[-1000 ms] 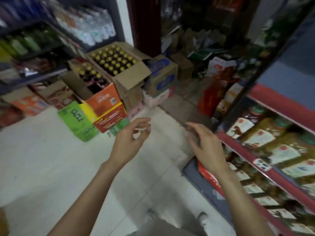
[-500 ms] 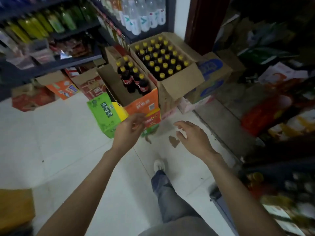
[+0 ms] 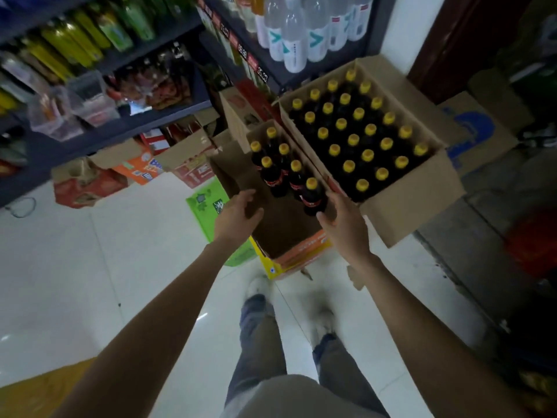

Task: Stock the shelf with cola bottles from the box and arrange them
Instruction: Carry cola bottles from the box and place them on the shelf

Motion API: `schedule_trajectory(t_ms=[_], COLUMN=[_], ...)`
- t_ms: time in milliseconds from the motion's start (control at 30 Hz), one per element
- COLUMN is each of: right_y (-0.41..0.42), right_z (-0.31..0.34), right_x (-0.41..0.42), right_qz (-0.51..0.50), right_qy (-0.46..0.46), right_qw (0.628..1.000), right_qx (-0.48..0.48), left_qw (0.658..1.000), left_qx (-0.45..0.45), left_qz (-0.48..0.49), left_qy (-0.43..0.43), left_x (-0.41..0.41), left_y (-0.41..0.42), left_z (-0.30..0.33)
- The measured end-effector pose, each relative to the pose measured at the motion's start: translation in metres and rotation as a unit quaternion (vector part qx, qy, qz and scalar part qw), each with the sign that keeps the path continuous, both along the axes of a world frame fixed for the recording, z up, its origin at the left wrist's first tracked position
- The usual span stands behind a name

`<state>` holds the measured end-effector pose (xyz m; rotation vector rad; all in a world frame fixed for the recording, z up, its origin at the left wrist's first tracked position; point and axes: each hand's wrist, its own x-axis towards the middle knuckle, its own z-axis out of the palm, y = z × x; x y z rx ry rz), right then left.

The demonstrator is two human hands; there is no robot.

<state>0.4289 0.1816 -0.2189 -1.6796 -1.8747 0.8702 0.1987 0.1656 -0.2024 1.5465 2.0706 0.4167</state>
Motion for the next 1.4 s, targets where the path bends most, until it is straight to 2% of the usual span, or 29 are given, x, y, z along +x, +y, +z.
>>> schedule_trajectory(t_ms=[233,467,633,833,1067,1167,1300,1400], right_y=[0.061,0.081,0.097,0.097,0.057,0.032,-0.013,-0.059], right_z=[-0.085,-0.154,-0.186,-0.192,-0.124,-0.075,-0.012,0.022], right_x=[-0.067,-0.107,-0.12,-0.131,-0.139,-0.131,-0.116,-0.096], right_qz=[-0.173,-0.317,-0.395,-0.419,-0.43,-0.437,-0.426,-0.41], right_qy=[0.018,-0.024,-0.016,-0.006,0.037,0.074,0.165,0.157], right_qw=[0.981,0.938,0.909,0.904,0.902,0.896,0.889,0.896], right_qx=[-0.084,-0.135,-0.135,-0.083,-0.03,-0.01,0.036,0.067], left_qw=[0.995,0.987,0.99,0.999,0.997,0.997,0.983,0.955], left_qx=[-0.07,-0.097,-0.106,-0.035,-0.002,0.033,0.108,0.128], left_qz=[-0.055,-0.127,-0.084,-0.027,-0.065,-0.062,-0.107,-0.165], left_qy=[0.036,0.006,-0.03,0.006,0.03,-0.029,-0.107,-0.212], left_x=[-0.05,-0.064,-0.054,-0.039,-0.053,-0.058,-0.063,-0.053], left_y=[0.119,0.17,0.182,0.181,0.163,0.142,0.111,0.081], left_z=[-0.09,-0.159,-0.191,-0.209,-0.184,-0.139,-0.062,-0.002])
